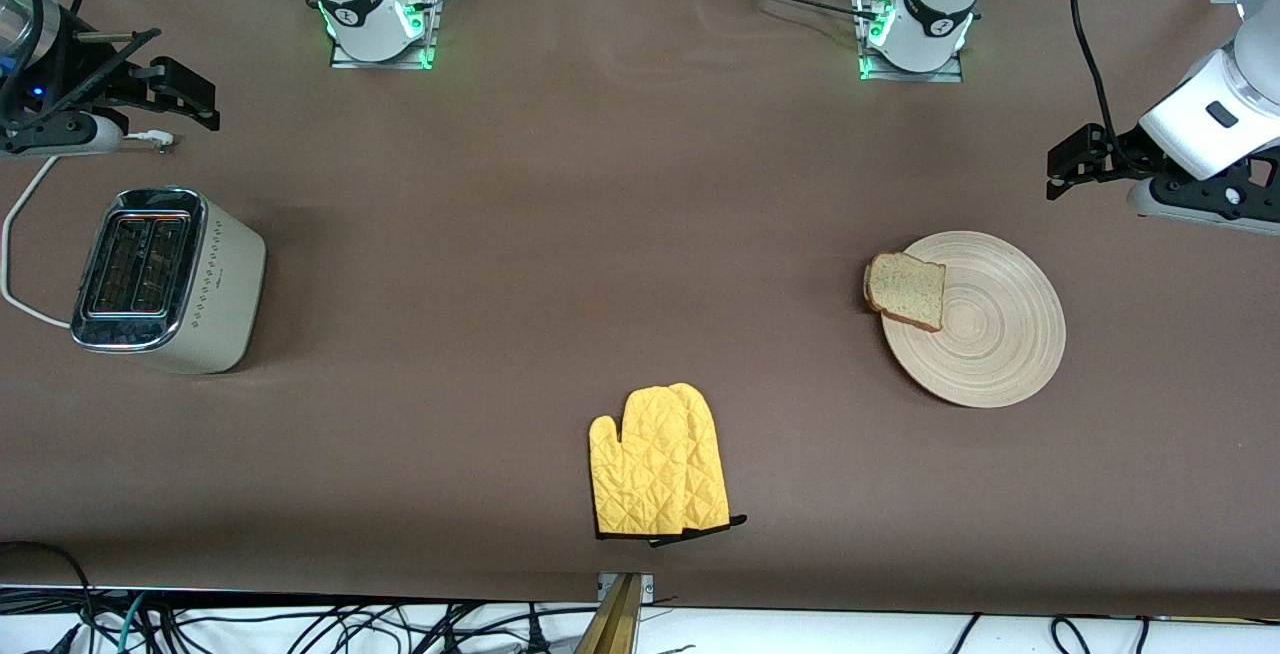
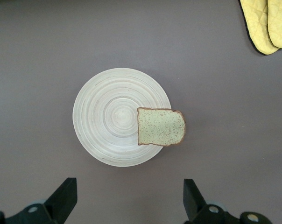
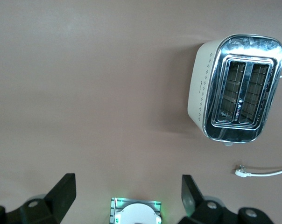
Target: Move plate and put bread in toaster
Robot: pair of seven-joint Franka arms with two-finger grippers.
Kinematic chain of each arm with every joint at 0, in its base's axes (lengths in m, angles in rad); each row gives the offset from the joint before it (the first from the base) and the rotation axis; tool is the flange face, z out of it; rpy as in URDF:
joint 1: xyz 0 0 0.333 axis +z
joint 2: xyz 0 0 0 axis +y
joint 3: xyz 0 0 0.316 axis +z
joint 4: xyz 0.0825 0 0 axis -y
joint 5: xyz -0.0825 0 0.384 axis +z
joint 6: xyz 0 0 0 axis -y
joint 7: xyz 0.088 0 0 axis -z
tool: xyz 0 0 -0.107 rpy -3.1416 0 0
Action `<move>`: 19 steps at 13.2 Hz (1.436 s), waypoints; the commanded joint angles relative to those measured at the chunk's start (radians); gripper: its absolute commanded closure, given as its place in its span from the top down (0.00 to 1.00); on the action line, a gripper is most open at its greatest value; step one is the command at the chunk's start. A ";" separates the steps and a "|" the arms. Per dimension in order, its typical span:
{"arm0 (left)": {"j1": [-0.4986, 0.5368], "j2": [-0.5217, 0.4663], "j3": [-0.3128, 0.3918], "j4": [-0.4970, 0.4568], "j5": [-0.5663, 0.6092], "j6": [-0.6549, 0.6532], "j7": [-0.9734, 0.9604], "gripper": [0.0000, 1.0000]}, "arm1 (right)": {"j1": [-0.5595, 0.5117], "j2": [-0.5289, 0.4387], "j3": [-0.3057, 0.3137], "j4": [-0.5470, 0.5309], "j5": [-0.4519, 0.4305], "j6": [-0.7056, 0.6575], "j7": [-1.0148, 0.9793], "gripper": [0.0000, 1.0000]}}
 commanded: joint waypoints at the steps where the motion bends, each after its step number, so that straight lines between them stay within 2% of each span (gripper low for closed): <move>1: 0.004 0.000 -0.004 0.024 -0.011 -0.023 -0.001 1.00 | -0.020 -0.006 0.021 -0.006 0.001 -0.006 0.016 1.00; 4: 0.004 0.000 -0.004 0.024 -0.011 -0.023 -0.001 1.00 | -0.022 -0.004 0.021 -0.005 -0.005 0.016 -0.001 1.00; 7: 0.004 0.000 -0.004 0.024 -0.011 -0.023 -0.003 1.00 | -0.023 -0.043 0.022 -0.055 -0.008 0.069 -0.002 1.00; 19: 0.004 0.000 0.005 0.024 -0.014 -0.023 -0.009 1.00 | -0.023 -0.034 0.033 -0.044 -0.026 0.045 0.013 1.00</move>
